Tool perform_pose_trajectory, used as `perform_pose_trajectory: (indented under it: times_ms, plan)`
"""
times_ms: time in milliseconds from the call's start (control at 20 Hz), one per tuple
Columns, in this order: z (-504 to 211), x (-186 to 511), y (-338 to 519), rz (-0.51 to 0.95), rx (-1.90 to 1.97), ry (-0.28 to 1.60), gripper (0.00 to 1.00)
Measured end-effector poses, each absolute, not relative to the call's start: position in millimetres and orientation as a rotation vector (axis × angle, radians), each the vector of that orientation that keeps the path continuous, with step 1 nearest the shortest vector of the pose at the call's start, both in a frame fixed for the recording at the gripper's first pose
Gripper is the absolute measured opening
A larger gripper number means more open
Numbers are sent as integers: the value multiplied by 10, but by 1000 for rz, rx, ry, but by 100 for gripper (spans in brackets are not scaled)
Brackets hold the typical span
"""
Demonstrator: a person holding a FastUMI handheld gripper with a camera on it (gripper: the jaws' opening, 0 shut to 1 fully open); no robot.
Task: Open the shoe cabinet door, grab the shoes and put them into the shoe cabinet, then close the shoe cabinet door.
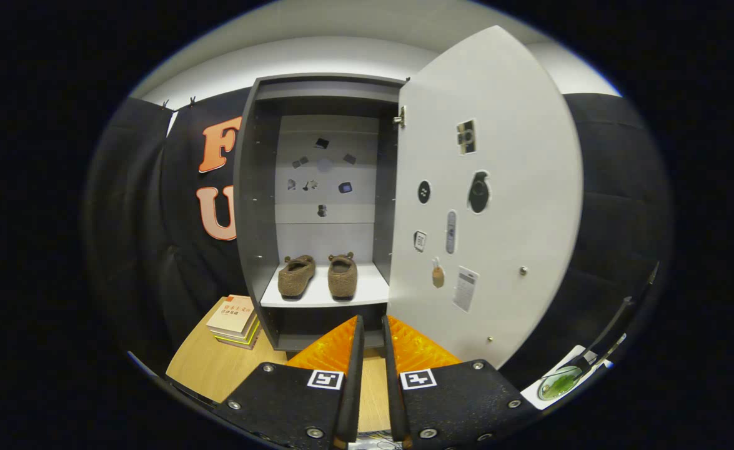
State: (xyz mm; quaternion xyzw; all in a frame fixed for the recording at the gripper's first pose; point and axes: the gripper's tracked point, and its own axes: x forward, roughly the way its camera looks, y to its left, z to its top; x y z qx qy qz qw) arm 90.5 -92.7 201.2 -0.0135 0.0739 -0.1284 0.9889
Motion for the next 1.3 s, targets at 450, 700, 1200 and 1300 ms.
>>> perform_pose_trajectory:
  times_ms: [450,700,1200,1300]
  plan:
    - [1885,284,-1897,-421,19,147,25]
    - [1783,293,-2383,-429,39,145,29]
    - [1847,758,-2560,-220,80,57,37]
    - [1851,788,-2538,-192,90,44,37]
